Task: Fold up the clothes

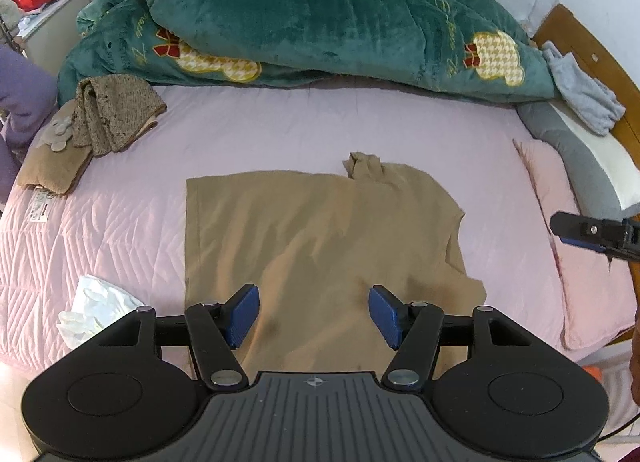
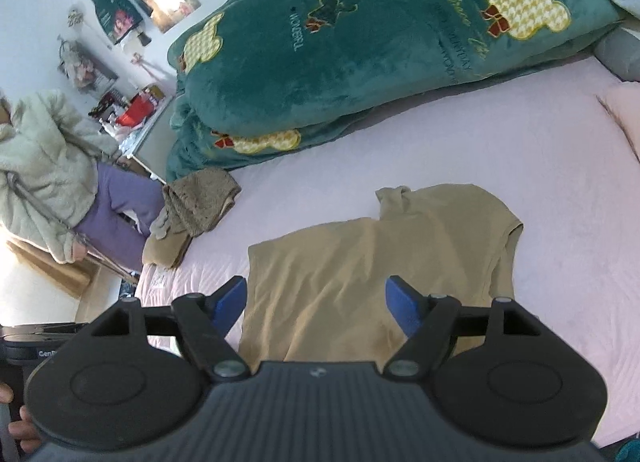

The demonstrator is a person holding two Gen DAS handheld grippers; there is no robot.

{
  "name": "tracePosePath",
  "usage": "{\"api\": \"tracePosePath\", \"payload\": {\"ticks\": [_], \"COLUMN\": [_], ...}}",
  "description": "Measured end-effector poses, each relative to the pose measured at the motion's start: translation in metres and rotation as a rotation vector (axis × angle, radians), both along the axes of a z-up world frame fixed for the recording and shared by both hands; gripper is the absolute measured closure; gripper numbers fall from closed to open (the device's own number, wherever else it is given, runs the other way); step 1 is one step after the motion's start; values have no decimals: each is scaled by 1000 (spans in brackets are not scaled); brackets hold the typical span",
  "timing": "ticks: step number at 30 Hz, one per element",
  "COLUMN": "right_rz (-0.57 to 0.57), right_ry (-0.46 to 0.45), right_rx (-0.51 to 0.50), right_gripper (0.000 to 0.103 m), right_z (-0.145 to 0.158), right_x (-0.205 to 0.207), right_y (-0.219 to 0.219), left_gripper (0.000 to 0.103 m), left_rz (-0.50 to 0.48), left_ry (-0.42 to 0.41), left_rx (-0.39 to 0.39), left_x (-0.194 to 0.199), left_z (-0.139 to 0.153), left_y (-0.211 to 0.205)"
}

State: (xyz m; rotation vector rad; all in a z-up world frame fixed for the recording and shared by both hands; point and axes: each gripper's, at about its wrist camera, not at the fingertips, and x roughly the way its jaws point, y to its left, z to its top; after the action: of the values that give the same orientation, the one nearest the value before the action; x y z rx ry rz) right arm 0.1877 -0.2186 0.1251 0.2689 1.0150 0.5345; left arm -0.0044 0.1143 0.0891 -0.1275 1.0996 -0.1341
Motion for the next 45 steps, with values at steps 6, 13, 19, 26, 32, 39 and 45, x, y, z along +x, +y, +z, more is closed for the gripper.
{"api": "tracePosePath", "payload": {"ticks": [6, 13, 19, 26, 32, 39, 45], "right_rz": [30, 41, 18, -41, -74, -46, -8], "right_ry": [4, 0, -16, -38, -26, -55, -44], "right_rx": [-27, -72, -85, -93, -127, -122, -107], "right_gripper": [26, 25, 24, 23, 22, 21, 20], "right_z": [0, 1, 2, 8, 5, 11, 7], "right_x": [-8, -12, -20, -36, -49, -49, -51], "right_y": [14, 31, 41, 43, 35, 27, 1], "left_gripper": [40, 40, 40, 40, 40, 40, 40], "left_rz": [4, -2, -49, -105, -138, -120, -89], "left_ry": [6, -3, -19, -32, -32, -58, -48], "left_rx": [4, -8, -11, -25, -39, -30, -10], "left_x": [-5, -10, -14, -14, -16, -21, -35], "left_z": [-4, -7, -7, -10, -18, -12, -9], "left_y": [8, 13, 15, 20, 14, -5, -39]}}
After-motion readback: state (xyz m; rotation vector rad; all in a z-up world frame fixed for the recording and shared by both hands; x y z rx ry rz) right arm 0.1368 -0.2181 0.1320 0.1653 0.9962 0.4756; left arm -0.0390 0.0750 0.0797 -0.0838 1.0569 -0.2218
